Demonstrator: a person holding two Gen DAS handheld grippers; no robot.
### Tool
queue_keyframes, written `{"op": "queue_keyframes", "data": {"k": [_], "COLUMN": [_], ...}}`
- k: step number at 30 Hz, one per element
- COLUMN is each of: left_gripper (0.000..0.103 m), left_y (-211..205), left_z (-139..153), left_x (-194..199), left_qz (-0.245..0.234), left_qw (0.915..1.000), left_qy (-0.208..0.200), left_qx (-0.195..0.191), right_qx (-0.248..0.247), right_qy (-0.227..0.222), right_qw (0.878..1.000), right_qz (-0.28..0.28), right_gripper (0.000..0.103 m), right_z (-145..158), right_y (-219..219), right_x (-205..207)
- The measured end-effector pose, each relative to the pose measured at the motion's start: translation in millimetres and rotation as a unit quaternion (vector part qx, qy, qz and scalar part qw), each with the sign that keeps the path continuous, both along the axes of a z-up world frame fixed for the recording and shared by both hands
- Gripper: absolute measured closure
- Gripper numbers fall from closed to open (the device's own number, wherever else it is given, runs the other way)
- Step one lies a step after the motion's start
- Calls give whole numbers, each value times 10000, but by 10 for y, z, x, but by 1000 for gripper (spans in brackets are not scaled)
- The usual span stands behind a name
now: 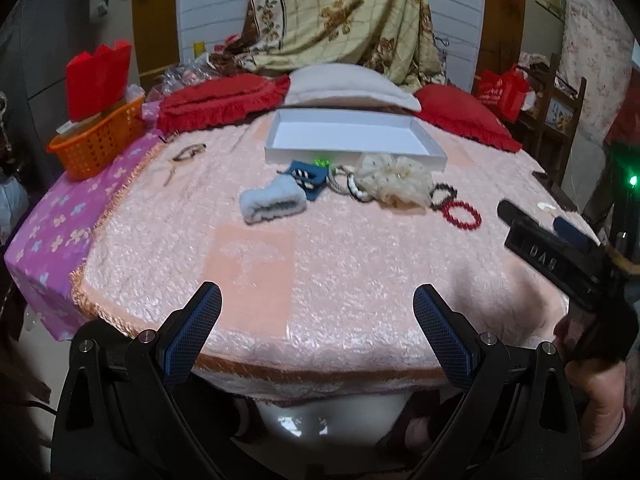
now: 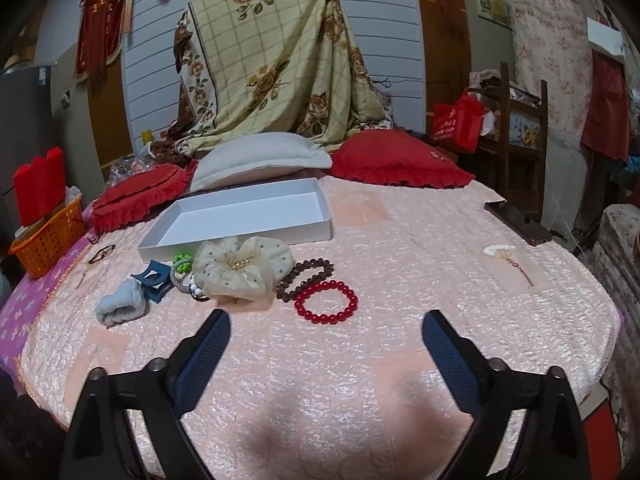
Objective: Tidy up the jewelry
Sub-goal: 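Move left tool toward light blue scrunchie while right tool approaches cream polka-dot scrunchie, then close left tool on light blue scrunchie while right tool grasps cream scrunchie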
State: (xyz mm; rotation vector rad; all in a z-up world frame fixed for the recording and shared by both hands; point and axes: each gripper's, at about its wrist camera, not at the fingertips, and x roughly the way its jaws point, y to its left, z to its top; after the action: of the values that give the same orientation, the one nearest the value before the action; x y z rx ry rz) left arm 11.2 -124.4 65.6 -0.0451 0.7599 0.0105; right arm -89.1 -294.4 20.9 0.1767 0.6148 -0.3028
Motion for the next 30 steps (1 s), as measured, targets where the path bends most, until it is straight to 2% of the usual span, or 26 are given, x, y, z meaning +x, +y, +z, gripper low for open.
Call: {"op": "queue_keyframes", "data": {"k": [5,6,8,16,22,24,30], "left_gripper": [6,6,6,6,6,6,6], "left_y": [86,94,264,744,1091,1112,1162], "left_z": [56,103,46,-117,-228,-285,-480], "left_x": [-187,-119,-315,-369,-98,34,326], "left_qz": [88,266,177,23,-174,-202,-605], "left_qw": [9989,9979,9972,9961,9976,9974,9962], "left_qy": [-318,-362,-424,-266,-37,56,141], "left_qx": [325,459,597,840,677,694,616], "right_qx": [212,229,209,419,1177,1286,1537], "right_qy": [83,112,189,346,533,584,679], "right_qw": [9995,9992,9986,9951,9836,9812,9739], "right_qz": [229,296,451,828,1258,1314,1528], "right_gripper": [15,15,15,16,32,37,39], "right_z": [-51,-59,-81,-108,-171,-207,-306], "right_y": [23,38,83,59,-78,-103,-204], "right_x": [24,35,63,262,615,723,1142]}}
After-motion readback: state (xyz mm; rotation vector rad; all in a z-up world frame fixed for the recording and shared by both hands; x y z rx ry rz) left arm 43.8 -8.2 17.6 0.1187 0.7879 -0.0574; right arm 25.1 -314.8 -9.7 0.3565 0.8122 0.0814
